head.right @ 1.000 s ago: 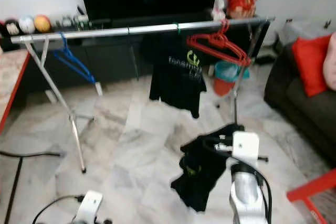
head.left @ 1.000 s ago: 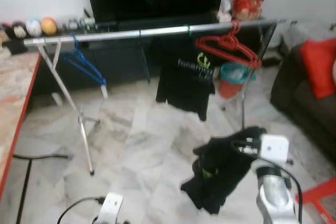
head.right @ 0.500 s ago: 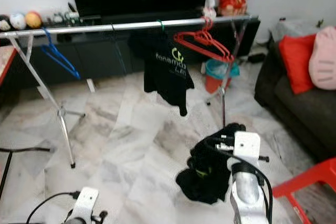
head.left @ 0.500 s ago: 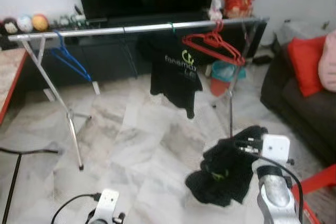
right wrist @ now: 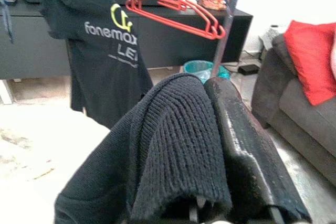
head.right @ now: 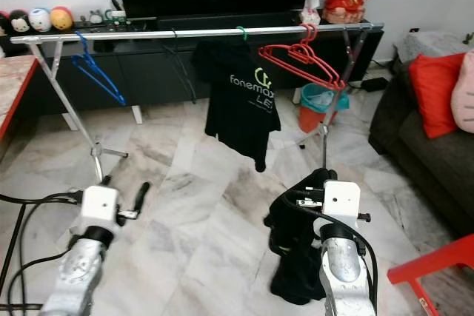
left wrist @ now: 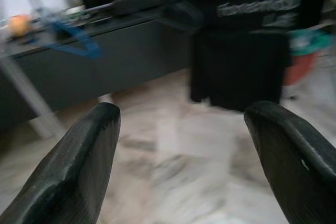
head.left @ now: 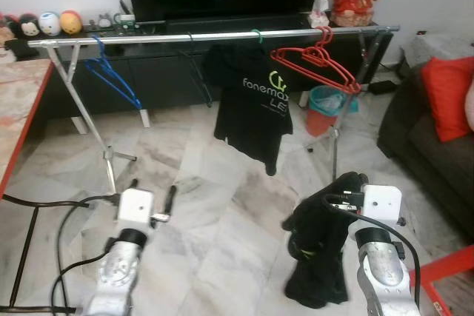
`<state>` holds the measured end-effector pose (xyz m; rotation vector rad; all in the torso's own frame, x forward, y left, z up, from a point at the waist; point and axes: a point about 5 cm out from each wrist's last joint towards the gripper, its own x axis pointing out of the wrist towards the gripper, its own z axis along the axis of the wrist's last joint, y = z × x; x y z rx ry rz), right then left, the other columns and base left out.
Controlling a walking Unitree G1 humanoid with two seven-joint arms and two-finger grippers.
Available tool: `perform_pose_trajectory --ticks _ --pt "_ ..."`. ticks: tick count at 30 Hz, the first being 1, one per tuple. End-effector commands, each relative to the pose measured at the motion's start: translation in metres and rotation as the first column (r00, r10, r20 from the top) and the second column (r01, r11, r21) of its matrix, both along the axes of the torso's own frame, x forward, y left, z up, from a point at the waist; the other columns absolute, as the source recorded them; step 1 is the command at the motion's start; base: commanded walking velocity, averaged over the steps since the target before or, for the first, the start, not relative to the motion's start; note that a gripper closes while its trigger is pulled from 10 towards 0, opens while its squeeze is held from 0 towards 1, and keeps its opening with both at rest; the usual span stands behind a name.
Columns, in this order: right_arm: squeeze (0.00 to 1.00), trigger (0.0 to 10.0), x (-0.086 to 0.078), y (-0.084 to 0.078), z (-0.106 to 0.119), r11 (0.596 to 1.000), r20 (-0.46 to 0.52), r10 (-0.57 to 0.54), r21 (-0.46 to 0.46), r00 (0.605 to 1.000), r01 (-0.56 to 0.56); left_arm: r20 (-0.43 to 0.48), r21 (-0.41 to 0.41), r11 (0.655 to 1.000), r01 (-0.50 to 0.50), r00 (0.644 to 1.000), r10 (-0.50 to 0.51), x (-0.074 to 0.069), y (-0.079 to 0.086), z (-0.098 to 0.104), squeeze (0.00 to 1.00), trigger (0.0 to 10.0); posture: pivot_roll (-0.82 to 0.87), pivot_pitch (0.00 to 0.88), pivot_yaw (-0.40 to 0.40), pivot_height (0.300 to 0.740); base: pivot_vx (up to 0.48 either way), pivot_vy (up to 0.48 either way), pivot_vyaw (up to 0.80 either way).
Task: Hang hanger
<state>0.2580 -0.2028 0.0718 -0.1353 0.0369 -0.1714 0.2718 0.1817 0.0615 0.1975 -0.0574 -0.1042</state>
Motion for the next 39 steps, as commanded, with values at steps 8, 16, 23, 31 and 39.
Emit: perform_pose_trajectory --ticks 8,16,23,31,39 --pt "0.00 10.0 -0.002 -0.009 0.018 1.000 0.091 -0.002 0.013 0.996 0.001 -0.039 -0.031 0.998 0.050 0.998 -0.051 -0.019 -0.016 0.004 0.00 10.0 0.01 0.000 -0.029 0.740 0.000 0.000 0.00" --pt "0.00 10.0 -0.007 -0.015 0.019 1.000 0.091 -0.003 -0.010 0.996 0.004 -0.036 -0.064 0.995 0.073 0.996 -0.075 -0.011 -0.031 0.014 0.00 10.0 -0.01 0.000 -0.027 0.740 0.114 0.000 0.00" --pt "0.00 10.0 0.003 0.005 0.017 0.997 0.079 0.078 0.007 0.994 -0.079 -0.017 -0.051 0.998 0.041 0.999 -0.042 0.002 -0.024 0.020 0.00 10.0 0.03 0.000 -0.063 0.740 0.331 0.000 0.00" --pt "0.00 10.0 0.013 0.006 0.016 0.997 0.082 0.064 0.041 0.995 -0.067 0.001 -0.047 0.998 0.035 0.999 -0.035 0.008 -0.023 0.030 0.00 10.0 0.05 0.000 -0.040 0.740 0.370 0.000 0.00" --pt "0.00 10.0 0.008 0.014 0.010 0.996 0.074 0.062 0.055 0.995 -0.066 -0.007 -0.024 0.998 0.058 0.998 -0.058 0.011 -0.018 0.031 0.00 10.0 0.03 0.000 -0.011 0.740 0.388 0.000 0.00"
